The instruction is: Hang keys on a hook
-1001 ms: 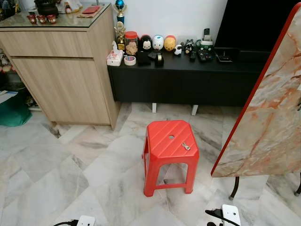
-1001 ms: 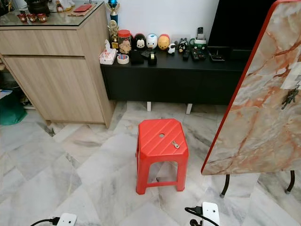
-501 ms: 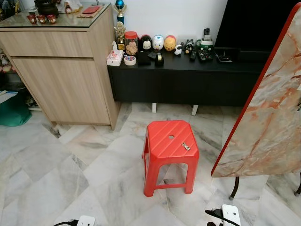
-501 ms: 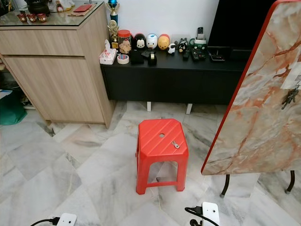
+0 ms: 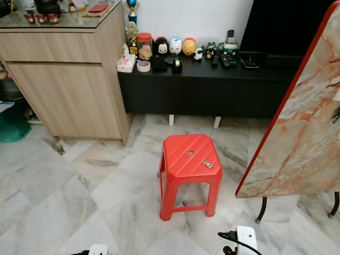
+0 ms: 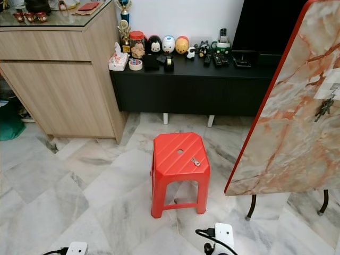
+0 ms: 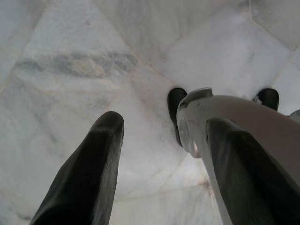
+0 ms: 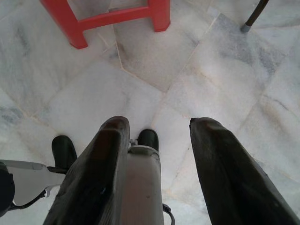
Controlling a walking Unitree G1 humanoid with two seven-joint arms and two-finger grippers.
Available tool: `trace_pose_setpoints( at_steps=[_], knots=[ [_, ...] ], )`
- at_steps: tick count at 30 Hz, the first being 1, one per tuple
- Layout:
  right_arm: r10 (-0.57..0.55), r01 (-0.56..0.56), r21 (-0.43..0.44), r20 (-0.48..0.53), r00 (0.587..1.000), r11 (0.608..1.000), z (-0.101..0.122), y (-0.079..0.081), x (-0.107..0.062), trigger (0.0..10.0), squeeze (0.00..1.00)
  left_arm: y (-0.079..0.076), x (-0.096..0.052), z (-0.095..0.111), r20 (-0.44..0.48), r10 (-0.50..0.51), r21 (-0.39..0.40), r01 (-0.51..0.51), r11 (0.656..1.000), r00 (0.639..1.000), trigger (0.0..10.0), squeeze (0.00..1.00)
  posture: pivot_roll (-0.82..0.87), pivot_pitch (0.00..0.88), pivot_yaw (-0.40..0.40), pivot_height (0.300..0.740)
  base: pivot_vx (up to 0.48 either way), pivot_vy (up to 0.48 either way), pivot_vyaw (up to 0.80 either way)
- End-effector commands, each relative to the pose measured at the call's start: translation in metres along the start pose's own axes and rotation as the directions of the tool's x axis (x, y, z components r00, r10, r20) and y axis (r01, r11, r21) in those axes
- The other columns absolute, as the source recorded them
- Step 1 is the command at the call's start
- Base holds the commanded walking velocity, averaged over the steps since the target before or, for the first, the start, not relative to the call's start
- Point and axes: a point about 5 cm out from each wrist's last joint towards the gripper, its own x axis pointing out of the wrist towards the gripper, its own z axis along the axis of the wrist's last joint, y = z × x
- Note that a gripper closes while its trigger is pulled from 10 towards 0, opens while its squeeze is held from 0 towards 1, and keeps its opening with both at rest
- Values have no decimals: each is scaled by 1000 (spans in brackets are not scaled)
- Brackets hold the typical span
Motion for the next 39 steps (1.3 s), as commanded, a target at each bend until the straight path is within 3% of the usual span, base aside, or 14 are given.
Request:
trace_pose_setpoints(
  at_steps=[1,13,23,26,39],
  knots=[
    [-11,11,7,-11,1000,1000,-4,-5,-1,10000,0,0,-1,-4,-14,2,-30,-2,1000,1000,10000,0,20,0,-41,713,0,0,0],
    [9,-8,31,-8,1000,999,-3,-9,-1,10000,0,0,-1,-4,-14,-1,-31,1,1000,1000,10000,0,19,0,-38,713,0,0,0],
    [56,-55,-51,17,998,997,13,8,2,10000,0,0,-1,-5,-17,-9,-45,8,999,1000,10000,0,19,0,-38,713,0,0,240],
    [57,-57,8,31,998,998,18,10,2,10000,0,0,-1,-4,-16,-11,-42,10,999,1000,10000,0,22,0,-38,713,254,0,713],
    [47,-48,11,20,999,999,8,8,1,10000,0,0,-1,-4,-20,-17,-35,17,999,1000,10000,0,20,0,-32,713,298,0,0]
  ],
)
